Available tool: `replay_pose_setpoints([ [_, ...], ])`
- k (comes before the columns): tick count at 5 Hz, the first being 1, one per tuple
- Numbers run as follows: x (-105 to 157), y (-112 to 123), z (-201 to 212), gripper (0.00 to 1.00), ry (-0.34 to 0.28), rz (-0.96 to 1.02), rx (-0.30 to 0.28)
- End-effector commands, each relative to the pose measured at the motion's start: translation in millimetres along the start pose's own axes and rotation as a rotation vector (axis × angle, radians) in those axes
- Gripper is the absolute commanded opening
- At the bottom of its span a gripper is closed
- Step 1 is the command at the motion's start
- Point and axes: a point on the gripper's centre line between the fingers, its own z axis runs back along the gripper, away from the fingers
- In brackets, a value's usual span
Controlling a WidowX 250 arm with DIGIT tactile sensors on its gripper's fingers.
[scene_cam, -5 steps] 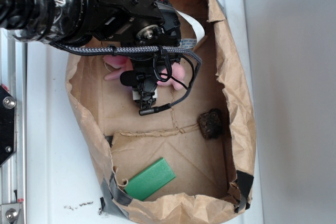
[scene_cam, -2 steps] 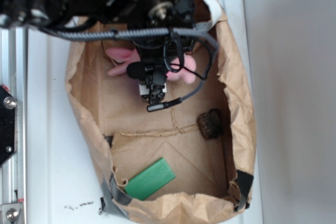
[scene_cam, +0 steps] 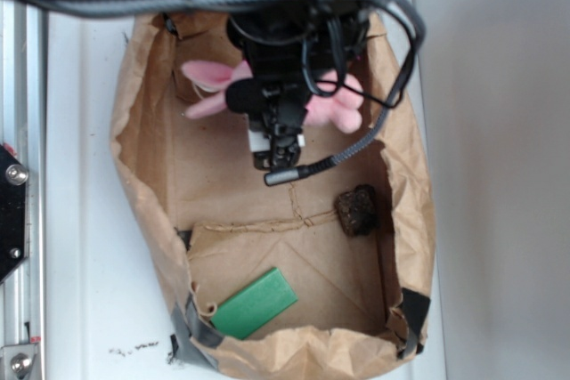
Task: Grab the pink bunny.
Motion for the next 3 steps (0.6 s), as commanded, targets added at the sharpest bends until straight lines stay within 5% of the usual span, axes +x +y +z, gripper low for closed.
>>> replay_pose_setpoints([
  [1,-1,-38,53,0.0,-0.119,0.008,0.104],
  [3,11,-40,61,0.0,-0.115,0.096,0.115],
])
